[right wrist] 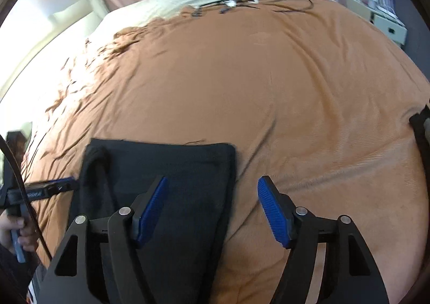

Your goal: Fold small clothes

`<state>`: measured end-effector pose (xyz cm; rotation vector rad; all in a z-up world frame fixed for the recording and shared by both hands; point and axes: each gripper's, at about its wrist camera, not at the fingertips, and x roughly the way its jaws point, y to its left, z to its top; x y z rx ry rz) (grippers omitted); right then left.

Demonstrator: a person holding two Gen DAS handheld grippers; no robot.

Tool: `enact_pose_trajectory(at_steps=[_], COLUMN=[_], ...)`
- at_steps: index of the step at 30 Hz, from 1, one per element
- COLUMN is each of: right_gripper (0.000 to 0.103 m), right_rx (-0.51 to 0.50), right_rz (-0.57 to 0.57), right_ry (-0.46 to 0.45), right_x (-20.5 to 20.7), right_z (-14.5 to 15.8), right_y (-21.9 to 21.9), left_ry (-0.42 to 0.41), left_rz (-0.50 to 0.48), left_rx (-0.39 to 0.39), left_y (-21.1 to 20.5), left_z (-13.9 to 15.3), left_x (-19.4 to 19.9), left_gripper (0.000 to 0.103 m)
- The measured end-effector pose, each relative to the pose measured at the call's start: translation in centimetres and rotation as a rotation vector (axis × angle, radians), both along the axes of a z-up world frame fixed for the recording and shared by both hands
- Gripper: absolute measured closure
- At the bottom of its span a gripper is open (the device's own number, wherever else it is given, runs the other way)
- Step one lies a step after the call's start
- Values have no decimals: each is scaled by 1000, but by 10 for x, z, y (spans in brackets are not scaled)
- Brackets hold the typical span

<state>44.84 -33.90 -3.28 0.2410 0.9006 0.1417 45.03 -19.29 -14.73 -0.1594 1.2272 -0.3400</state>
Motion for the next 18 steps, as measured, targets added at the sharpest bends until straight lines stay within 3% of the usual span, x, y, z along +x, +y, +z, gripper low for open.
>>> enact_pose_trajectory(at_steps=[7, 18], right_gripper=[35, 35], right_rx=[-52, -177], right_rz=[144, 315], right_ry=[4, 76], right_x=[-34, -41], right_z=[13, 3], right_y=[44, 104], left_ry=[2, 31], left_rz=[-4, -14], left_rx=[-33, -63], left_y=[2, 4], left_z=[5, -6], left_x=[-19, -49], left_gripper=[53, 53])
